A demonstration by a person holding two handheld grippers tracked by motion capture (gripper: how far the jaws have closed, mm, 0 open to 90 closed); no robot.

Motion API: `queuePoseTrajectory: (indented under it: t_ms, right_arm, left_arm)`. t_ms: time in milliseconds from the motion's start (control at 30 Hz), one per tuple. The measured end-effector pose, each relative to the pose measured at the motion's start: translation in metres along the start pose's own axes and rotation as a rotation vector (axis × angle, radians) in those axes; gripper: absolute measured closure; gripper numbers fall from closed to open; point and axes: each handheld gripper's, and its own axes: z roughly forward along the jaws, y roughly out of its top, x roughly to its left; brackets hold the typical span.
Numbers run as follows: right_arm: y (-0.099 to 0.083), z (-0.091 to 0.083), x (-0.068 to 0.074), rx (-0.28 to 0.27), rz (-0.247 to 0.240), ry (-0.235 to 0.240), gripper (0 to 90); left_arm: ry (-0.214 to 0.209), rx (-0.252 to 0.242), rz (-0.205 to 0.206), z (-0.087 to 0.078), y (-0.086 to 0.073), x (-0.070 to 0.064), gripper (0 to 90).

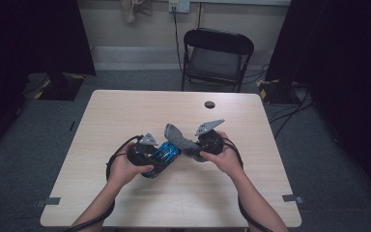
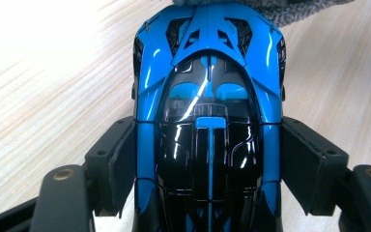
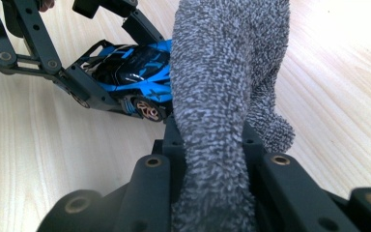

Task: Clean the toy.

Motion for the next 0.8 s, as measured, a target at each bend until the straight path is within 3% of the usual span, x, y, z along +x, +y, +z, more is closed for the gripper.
queuePoseTrajectory:
  t_ms: [233, 800]
  right_arm:
    - [-0.003, 0.002, 0.001, 0.019, 0.002, 0.012, 73.8]
    - [-0.003, 0.007, 0.010, 0.021, -0.005, 0.053, 73.7]
  left_arm:
    - [0.031, -0.012, -0.038, -0.006, -0.003, 0.010, 28.0]
    - [0.050, -0.027, -0.043, -0.010, -0.002, 0.013, 28.0]
